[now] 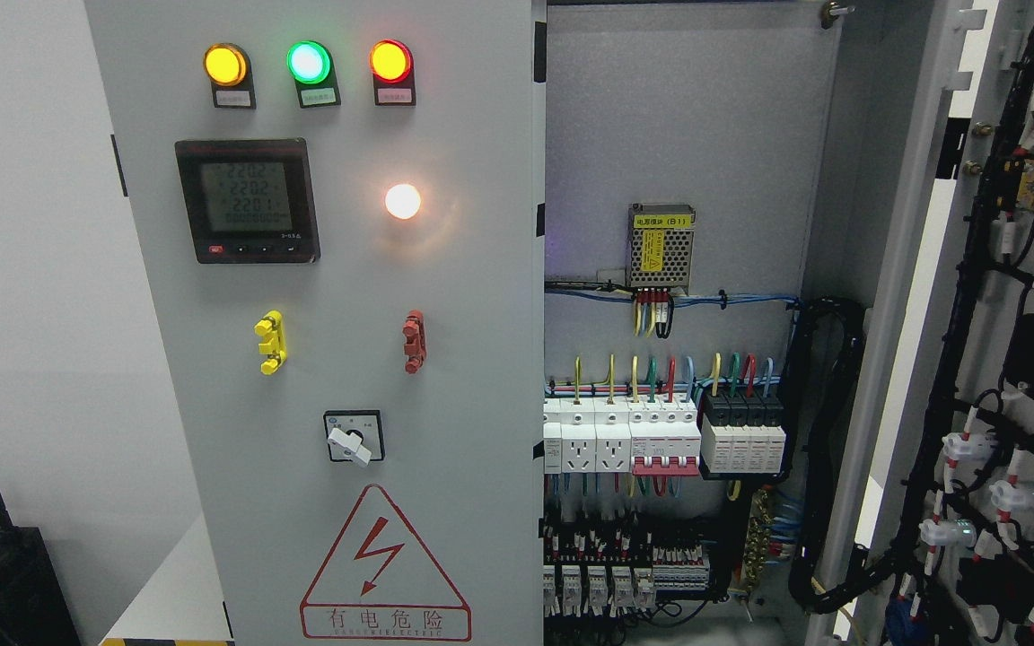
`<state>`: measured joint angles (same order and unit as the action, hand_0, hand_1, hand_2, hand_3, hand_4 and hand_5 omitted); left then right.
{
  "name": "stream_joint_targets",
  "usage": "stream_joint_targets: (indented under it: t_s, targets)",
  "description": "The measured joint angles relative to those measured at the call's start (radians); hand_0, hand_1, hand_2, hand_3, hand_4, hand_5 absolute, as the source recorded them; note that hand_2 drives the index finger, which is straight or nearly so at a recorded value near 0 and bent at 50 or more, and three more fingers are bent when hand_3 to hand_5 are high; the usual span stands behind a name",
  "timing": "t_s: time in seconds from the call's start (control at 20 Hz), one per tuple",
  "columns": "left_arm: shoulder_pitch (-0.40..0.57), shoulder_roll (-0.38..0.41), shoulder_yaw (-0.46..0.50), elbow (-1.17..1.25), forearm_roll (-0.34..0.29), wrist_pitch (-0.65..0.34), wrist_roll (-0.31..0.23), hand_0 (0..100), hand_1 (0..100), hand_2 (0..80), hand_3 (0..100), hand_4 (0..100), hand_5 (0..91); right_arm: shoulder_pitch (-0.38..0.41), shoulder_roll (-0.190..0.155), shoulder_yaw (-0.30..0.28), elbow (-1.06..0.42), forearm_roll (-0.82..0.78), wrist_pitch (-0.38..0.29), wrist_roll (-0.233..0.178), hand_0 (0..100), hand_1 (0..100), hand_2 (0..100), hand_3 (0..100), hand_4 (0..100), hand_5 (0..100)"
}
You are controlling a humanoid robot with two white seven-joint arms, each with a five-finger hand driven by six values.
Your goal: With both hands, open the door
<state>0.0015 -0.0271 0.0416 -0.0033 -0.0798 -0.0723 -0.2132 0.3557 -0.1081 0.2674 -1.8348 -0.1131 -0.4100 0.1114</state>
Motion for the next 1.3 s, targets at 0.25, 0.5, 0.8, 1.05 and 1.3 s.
stream_joint_targets:
  t_s: [0.25, 0.5, 0.8, 1.05, 1.3]
  targets:
    - [-0.001, -0.003, 0.001, 0.001, 0.0, 0.0, 0.0, 0, 0, 0.0, 0, 4, 0.0, -0.102, 0.002, 0.012, 0.015, -0.006, 0.045, -0.001, 0, 0, 0, 0, 0, 0]
    - [-0.001, -0.006, 0.002, 0.002, 0.0, 0.0, -0.001, 0, 0, 0.0, 0, 4, 0.0, -0.179, 0.002, 0.02, 0.032, -0.01, 0.089, -0.005, 0, 0, 0, 0, 0, 0]
    - [-0.001, -0.008, 0.002, 0.002, 0.0, 0.0, -0.001, 0, 0, 0.0, 0, 4, 0.0, -0.266, 0.004, 0.03, 0.056, -0.013, 0.13, -0.009, 0, 0, 0, 0, 0, 0]
    - [-0.001, -0.008, 0.002, 0.003, 0.0, 0.0, -0.001, 0, 0, 0.0, 0, 4, 0.0, -0.318, 0.009, 0.035, 0.079, -0.021, 0.154, -0.029, 0, 0, 0, 0, 0, 0]
    - [-0.002, -0.009, 0.003, 0.003, 0.0, 0.0, -0.001, 0, 0, 0.0, 0, 4, 0.0, -0.376, 0.013, 0.043, 0.089, -0.067, 0.22, -0.049, 0, 0, 0, 0, 0, 0]
